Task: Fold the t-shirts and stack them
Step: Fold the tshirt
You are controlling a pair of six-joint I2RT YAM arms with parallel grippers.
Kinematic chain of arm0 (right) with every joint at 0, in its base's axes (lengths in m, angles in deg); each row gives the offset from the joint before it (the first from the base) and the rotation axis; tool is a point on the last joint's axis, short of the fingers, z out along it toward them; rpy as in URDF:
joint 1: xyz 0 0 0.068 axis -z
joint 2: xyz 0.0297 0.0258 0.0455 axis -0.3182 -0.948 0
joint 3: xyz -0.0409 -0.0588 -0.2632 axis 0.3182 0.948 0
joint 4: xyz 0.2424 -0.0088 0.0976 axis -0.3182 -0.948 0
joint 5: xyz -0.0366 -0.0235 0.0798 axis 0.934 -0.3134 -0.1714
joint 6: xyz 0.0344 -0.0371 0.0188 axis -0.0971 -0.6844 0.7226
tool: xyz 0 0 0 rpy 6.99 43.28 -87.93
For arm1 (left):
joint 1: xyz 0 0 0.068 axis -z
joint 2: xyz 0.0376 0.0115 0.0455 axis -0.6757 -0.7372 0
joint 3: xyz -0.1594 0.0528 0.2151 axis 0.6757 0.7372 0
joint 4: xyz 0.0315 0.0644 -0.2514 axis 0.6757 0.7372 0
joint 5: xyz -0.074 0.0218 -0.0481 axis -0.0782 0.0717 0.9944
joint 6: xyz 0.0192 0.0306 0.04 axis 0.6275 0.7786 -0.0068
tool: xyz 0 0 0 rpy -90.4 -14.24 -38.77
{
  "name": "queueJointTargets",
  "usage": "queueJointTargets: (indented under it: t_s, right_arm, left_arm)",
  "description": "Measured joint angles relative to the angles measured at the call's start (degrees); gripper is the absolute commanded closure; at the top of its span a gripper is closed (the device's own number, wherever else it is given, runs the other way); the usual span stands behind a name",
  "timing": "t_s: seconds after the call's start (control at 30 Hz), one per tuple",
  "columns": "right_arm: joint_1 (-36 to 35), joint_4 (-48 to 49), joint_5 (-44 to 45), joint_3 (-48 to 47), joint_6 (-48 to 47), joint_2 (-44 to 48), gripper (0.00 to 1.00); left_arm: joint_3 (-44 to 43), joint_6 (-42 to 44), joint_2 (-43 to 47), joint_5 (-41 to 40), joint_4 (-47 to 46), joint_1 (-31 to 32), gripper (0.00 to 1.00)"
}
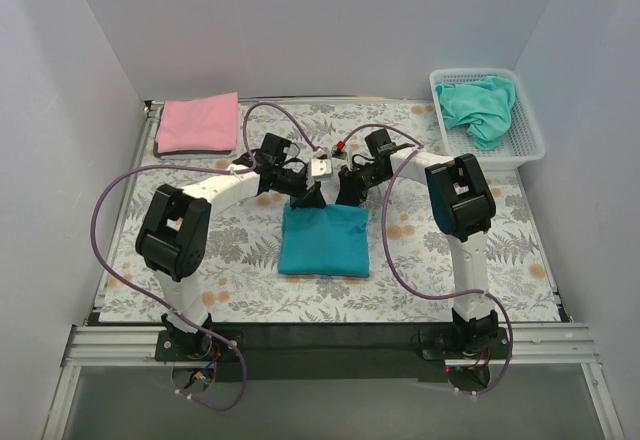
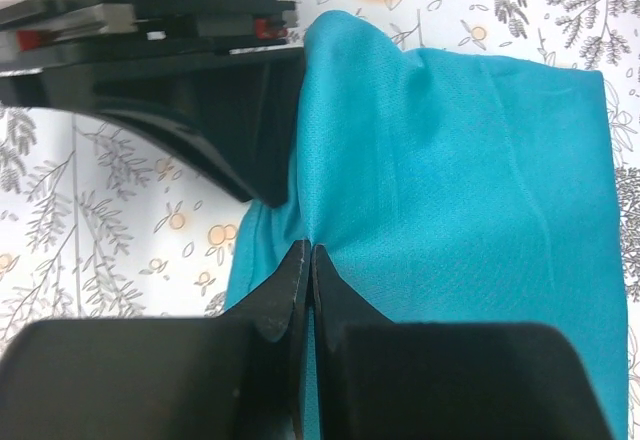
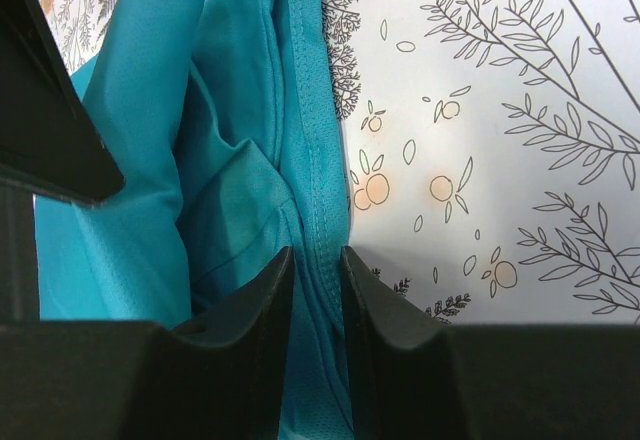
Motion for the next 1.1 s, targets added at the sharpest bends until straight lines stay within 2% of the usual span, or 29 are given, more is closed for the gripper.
queueJointTargets:
  t_s: [0.57, 0.73, 0.93, 1.03, 1.1]
  right_arm:
    - [0.00, -0.79, 0.26, -0.57, 0.09, 0.00, 0.69]
    - [0.46, -2.84, 3.32, -2.67, 0.07, 0.00, 0.67]
    - [4.17, -5.01, 8.39, -5.86, 0.04, 0.04, 0.66]
    - [6.29, -6.56, 9.46, -5.97, 0.37, 0.92, 0.59]
    - [7.13, -7.48, 9.40, -5.92, 0.66, 1.84, 0.52]
  left_arm:
    - [-2.21, 2.23, -3.06, -1.57, -0.72, -2.67, 1.00]
    - [-2.21, 3.08, -4.83, -2.19, -1.79, -2.67, 1.00]
    - [-2.25, 3.04, -6.99, -2.58, -3.06, -2.67, 1.00]
    - [-2.36, 2.75, -7.93, -2.84, -3.17, -2.67, 1.00]
    - [-2.49, 2.47, -8.46, -3.10, -3.30, -2.78, 0.93]
